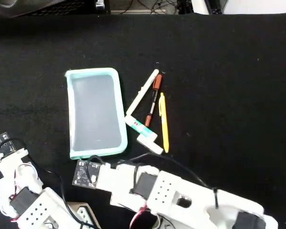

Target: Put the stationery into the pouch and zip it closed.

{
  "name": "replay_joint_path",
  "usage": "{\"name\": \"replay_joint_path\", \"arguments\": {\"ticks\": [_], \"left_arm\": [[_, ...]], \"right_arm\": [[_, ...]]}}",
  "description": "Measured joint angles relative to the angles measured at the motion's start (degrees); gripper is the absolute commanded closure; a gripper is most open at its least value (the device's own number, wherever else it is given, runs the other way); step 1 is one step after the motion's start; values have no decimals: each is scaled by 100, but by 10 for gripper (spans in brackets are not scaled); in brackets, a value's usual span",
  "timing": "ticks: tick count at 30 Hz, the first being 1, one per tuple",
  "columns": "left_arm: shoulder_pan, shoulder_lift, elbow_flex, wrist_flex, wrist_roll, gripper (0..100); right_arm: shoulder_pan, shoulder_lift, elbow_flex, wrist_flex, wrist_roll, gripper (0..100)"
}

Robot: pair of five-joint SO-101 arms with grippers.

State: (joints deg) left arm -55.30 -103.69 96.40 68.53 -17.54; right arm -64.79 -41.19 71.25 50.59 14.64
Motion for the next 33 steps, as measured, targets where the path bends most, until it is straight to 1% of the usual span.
{"name": "replay_joint_path", "arguments": {"ticks": [2,5,8,10,11,12,15,18,21,26,28,30,33], "left_arm": [[0,0,0,0,0,948],[0,0,0,0,0,948],[0,0,0,0,0,948],[0,0,0,0,0,948],[0,0,0,0,0,948],[0,0,0,0,0,948],[0,0,0,0,0,948],[0,0,0,0,0,948],[0,0,0,0,0,948],[0,0,0,0,0,948],[0,0,0,0,0,948],[0,0,0,0,0,948],[0,0,0,0,0,948]], "right_arm": [[167,290,-79,-18,-149,643],[378,747,-255,-229,-185,724],[404,1292,-360,-422,-185,847],[422,1609,-492,-431,-185,969],[422,1741,-580,-396,-185,991],[457,1846,-677,-334,-185,972],[589,1916,-809,-18,-97,985],[1020,1697,-809,334,9,986],[1626,1055,-738,695,220,986],[2602,-633,-185,1266,879,983],[2796,-1336,114,1319,1125,957],[2971,-1916,369,1336,1292,903],[3191,-2268,466,1336,1327,826]]}}
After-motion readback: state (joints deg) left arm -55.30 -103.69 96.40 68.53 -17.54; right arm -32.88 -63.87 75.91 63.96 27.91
